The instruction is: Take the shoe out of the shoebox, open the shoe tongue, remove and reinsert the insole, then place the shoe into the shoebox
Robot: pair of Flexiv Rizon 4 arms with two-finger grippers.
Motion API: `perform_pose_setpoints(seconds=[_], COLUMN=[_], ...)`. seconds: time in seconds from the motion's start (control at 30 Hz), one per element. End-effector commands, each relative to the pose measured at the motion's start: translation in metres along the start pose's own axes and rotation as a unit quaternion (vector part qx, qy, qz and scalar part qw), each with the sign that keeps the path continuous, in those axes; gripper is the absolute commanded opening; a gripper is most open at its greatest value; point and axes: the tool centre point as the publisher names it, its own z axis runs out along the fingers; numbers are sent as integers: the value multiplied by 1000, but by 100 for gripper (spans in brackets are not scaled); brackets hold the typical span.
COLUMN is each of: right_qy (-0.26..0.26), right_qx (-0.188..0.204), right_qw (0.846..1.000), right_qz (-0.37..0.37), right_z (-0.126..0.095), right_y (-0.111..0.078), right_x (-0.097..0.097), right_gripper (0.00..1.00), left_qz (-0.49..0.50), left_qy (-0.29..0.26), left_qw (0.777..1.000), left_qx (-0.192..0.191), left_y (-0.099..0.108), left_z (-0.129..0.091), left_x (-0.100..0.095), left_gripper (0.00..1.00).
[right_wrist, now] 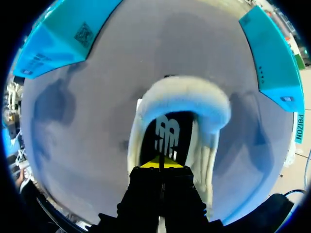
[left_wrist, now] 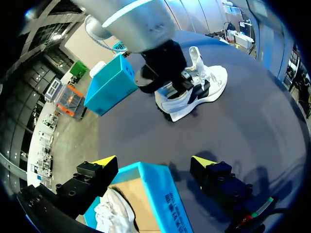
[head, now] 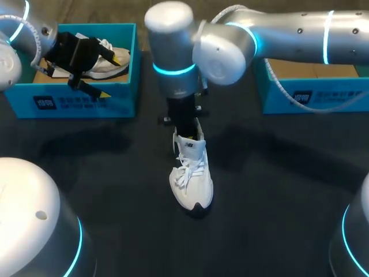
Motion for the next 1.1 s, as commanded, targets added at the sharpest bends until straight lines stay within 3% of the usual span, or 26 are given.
perform_pose_setpoints(seconds=[0.03,0.4,0.53,0.57,0.6,0.63,1.1], right_qy=[16,37,37,41,42,44,43], right_qx=[20,68,76,82,80,81,91], right_qw=[1000,997,996,996,996,996,995], right_qz=[-2,9,10,6,7,7,0], right_z=[-15,-26,-27,-27,-27,-26,-24], right_y=[-5,-38,-41,-41,-41,-40,-34], right_x=[-13,-12,-9,-8,-8,-7,-3], right_gripper=[0,0,0,17,44,98,100], left_qz=[0,0,0,0,0,0,0], left_qy=[1,1,1,1,1,1,1], left_qw=[1000,1000,1000,1000,1000,1000,1000], left_qx=[-2,-2,-2,-2,-2,-2,-2], left_y=[-1,-1,-1,-1,-1,-1,-1], left_z=[0,0,0,0,0,0,0], left_x=[0,0,0,0,0,0,0], left_gripper=[100,100,100,100,100,100,100])
